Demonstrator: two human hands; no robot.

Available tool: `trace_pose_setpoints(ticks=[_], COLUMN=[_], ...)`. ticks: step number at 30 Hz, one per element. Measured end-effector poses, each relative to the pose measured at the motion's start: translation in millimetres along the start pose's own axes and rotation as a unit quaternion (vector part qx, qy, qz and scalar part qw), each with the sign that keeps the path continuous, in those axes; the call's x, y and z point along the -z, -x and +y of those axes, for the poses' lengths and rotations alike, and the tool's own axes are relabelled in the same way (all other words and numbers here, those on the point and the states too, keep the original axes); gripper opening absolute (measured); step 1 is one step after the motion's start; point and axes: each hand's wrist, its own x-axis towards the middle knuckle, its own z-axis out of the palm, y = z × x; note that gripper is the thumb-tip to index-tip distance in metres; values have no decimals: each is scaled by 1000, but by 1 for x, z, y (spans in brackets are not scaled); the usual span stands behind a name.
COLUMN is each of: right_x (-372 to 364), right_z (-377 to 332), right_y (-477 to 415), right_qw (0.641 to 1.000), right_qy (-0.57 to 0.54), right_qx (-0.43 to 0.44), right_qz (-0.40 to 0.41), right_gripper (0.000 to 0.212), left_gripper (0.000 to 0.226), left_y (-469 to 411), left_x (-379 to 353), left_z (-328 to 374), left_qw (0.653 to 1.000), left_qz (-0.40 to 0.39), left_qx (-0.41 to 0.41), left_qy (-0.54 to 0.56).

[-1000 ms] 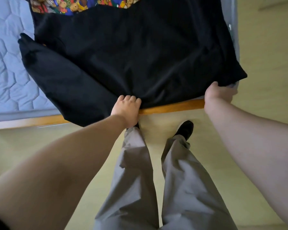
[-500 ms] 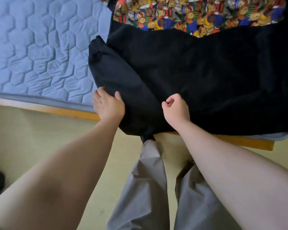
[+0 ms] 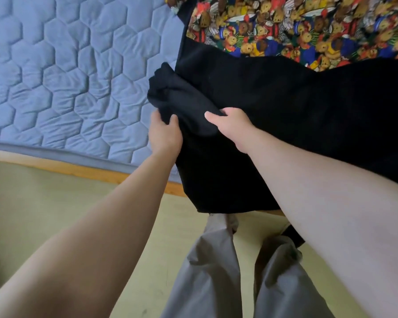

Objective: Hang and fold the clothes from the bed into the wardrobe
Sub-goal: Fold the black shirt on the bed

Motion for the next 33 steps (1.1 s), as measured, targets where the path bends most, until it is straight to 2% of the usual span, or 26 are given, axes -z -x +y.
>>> trace_pose_setpoints(ticks=[1, 3, 4, 5, 7, 9, 11, 13, 15, 17, 19, 21, 25, 27, 29, 31, 33], right_x=[6, 27, 40, 53, 80, 104, 115, 118, 117, 115, 112, 108, 94, 89, 85, 81, 78], right_z=[-6, -13, -16, -21, -27, -30, -29, -21, -7, 11, 35, 61, 102, 112, 117, 119, 122], right_y=[3, 7, 10, 16, 18, 16, 2, -14, -19, -15, -5, 8, 32, 41, 50, 58, 64], right_qw=[999, 994, 990, 986, 972, 958, 966, 983, 983, 978, 976, 975, 978, 979, 979, 976, 973], right_qy=[-35, -98, -126, -156, -226, -280, -250, -139, -37, -6, -3, 2, 34, 48, 49, 49, 59], right_qx=[-10, -24, -15, 6, 36, 53, 45, 12, -40, -82, -105, -113, -142, -153, -171, -196, -214], right_qz=[-21, -51, -56, -56, -44, -20, 44, 119, 175, 191, 191, 190, 151, 127, 102, 79, 60], right_gripper=[49, 82, 88, 79, 43, 32, 33, 44, 58, 67, 66, 56, 35, 38, 54, 70, 71], left_gripper=[30, 28, 28, 30, 34, 41, 49, 56, 58, 53, 44, 42, 43, 36, 34, 39, 42], left_y=[4, 14, 17, 19, 19, 17, 13, 1, -6, -2, 11, 28, 61, 75, 85, 92, 97], left_x=[-3, -10, -14, -19, -28, -39, -52, -64, -67, -60, -47, -34, -17, -13, -10, -10, -8], left_z=[11, 37, 50, 62, 85, 103, 108, 94, 67, 37, 9, -14, -46, -57, -62, -68, -74], left_qw=[998, 987, 980, 974, 968, 964, 972, 988, 989, 980, 977, 975, 957, 950, 943, 939, 929], left_qz=[-17, -60, -72, -77, -81, -87, -107, -126, -138, -152, -150, -147, -203, -225, -238, -240, -242], left_qx=[-54, -148, -185, -211, -237, -249, -209, -92, 37, 111, 131, 147, 177, 168, 160, 164, 156], left_qy=[-8, -5, 1, 10, 27, 31, 17, -18, -43, -62, -81, -78, -109, -137, -168, -183, -232])
